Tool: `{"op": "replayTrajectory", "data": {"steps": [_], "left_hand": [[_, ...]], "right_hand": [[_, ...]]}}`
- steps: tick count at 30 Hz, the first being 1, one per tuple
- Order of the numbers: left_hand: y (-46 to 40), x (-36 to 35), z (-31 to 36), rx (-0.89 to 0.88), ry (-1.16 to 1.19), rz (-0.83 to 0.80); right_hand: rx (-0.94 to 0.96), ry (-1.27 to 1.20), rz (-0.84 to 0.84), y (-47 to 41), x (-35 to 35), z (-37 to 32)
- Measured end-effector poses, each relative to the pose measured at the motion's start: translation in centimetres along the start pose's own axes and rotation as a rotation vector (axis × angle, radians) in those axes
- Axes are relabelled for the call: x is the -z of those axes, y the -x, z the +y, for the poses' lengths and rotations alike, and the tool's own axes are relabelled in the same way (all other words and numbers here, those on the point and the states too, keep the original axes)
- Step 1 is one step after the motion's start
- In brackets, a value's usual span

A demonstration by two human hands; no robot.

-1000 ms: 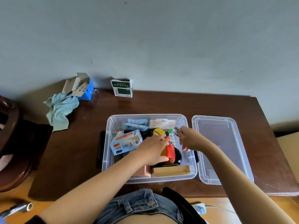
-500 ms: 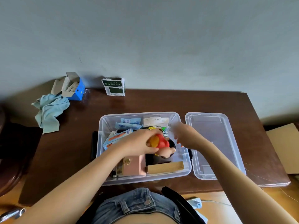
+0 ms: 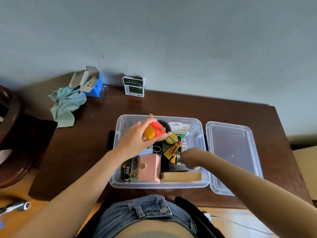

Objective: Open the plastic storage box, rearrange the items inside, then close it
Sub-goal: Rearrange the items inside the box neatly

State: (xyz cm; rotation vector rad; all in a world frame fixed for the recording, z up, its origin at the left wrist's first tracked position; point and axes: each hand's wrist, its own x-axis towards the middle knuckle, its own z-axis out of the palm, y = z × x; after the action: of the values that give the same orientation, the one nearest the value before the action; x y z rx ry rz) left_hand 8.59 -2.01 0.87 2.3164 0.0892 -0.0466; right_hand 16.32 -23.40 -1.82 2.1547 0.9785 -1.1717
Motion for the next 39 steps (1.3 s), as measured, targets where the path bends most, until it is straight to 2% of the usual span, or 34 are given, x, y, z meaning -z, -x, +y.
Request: {"op": "replayTrajectory", "data": {"steps": [3, 6, 15, 18, 23, 27, 32, 34, 36, 39], "left_hand": [[0.0, -0.7, -1.1, 0.031, -0.017, -0.022], [0.1, -1.0, -1.5, 0.060, 0.019, -0.019], [-0.2, -1.5, -2.6, 0.022, 0.010, 0.004], [-0.3, -1.6, -2.8, 0.013, 0.026, 0.010], [-0.3, -1.6, -3.1, 0.008, 0.052, 0.002], [-0.3, -1.7, -3.2, 0.016, 0.074, 0.006], [-0.1, -1.4, -3.4, 0.022, 0.138, 0.008], [-0.1, -1.1, -3.5, 0.014, 0.153, -0.002], [0.0, -0.5, -3.7, 0.013, 0.166, -0.020], [0.2, 0.5, -4.2, -0.012, 0.203, -0.036]], "right_hand": [[0.012, 0.005, -0.096, -1.4, -0.6, -0.5], [0.029, 0.046, -0.115, -2.1, -0.9, -0.6], [-0.030, 0.314, -0.016, -2.9, -1.0, -0.6], [-0.070, 0.321, 0.054, -3.4, -1.2, -0.9], [-0.043, 0.155, 0.131, -3.4, -1.1, 0.0], [0.152, -0.017, 0.087, -3.6, -1.7, 0.5], [0.206, 0.091, 0.051, -3.8, -2.1, 0.1], [0.207, 0.060, 0.062, -3.6, -1.7, 0.0], [0.216, -0.068, 0.110, -3.0, -0.7, -0.2], [0.243, -0.386, 0.265, -1.1, 1.5, -0.8]]}}
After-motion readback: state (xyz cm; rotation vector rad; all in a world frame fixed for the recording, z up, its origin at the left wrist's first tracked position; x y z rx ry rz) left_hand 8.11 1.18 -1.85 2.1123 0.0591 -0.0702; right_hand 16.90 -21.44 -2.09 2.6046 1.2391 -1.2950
